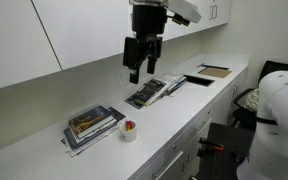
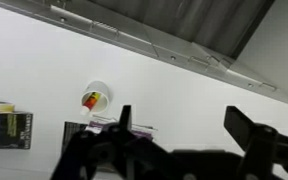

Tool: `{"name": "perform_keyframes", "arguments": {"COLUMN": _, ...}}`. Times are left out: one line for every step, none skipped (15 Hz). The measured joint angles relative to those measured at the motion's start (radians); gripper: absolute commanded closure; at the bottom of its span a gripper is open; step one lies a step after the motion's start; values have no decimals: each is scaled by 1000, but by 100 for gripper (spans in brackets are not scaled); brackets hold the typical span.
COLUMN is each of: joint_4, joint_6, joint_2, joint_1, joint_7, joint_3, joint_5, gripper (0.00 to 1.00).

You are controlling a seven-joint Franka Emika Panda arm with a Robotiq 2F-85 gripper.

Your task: Take the object from the cup and put it on the table

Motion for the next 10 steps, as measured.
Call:
{"name": "perform_keyframes", "arguments": {"joint_4": 0, "joint_6": 0, "joint_2": 0, "joint_1": 0, "joint_7": 0, "joint_3": 0, "joint_5": 0, "gripper": 0}}
{"name": "perform_keyframes", "arguments": {"joint_4": 0, "joint_6": 0, "joint_2": -1, "joint_1": 0, "joint_7": 0, "joint_3": 0, "joint_5": 0, "gripper": 0}}
{"name": "perform_keyframes", "arguments": {"joint_4": 0, "joint_6": 0, "joint_2": -1, "joint_1": 0, "joint_7": 0, "joint_3": 0, "joint_5": 0, "gripper": 0}}
{"name": "perform_keyframes", "arguments": {"joint_4": 0, "joint_6": 0, "joint_2": -1, "joint_1": 0, "joint_7": 0, "joint_3": 0, "joint_5": 0, "gripper": 0}}
{"name": "perform_keyframes", "arguments": {"joint_4": 0, "joint_6": 0, "joint_2": -1, "joint_1": 0, "joint_7": 0, "joint_3": 0, "joint_5": 0, "gripper": 0}}
{"name": "perform_keyframes", "arguments": {"joint_4": 0, "joint_6": 0, "joint_2": -1, "joint_1": 0, "joint_7": 0, "joint_3": 0, "joint_5": 0, "gripper": 0}}
{"name": "perform_keyframes", "arguments": {"joint_4": 0, "joint_6": 0, "joint_2": -1, "joint_1": 0, "joint_7": 0, "joint_3": 0, "joint_5": 0, "gripper": 0}}
{"name": "perform_keyframes", "arguments": {"joint_4": -3, "joint_6": 15, "joint_2": 1, "joint_1": -7, "joint_7": 10, "joint_3": 2, "joint_5": -5, "gripper": 0}}
{"name": "perform_keyframes", "arguments": {"joint_4": -13, "joint_6": 44, "joint_2": 8, "joint_1": -22, "joint_7": 23, "joint_3": 3, "joint_5": -6, "gripper": 0}}
{"name": "perform_keyframes", "arguments": {"joint_4": -33, "joint_6": 101, "joint_2": 24, "joint_1": -48, "joint_7": 44, "joint_3": 4, "joint_5": -12, "gripper": 0}}
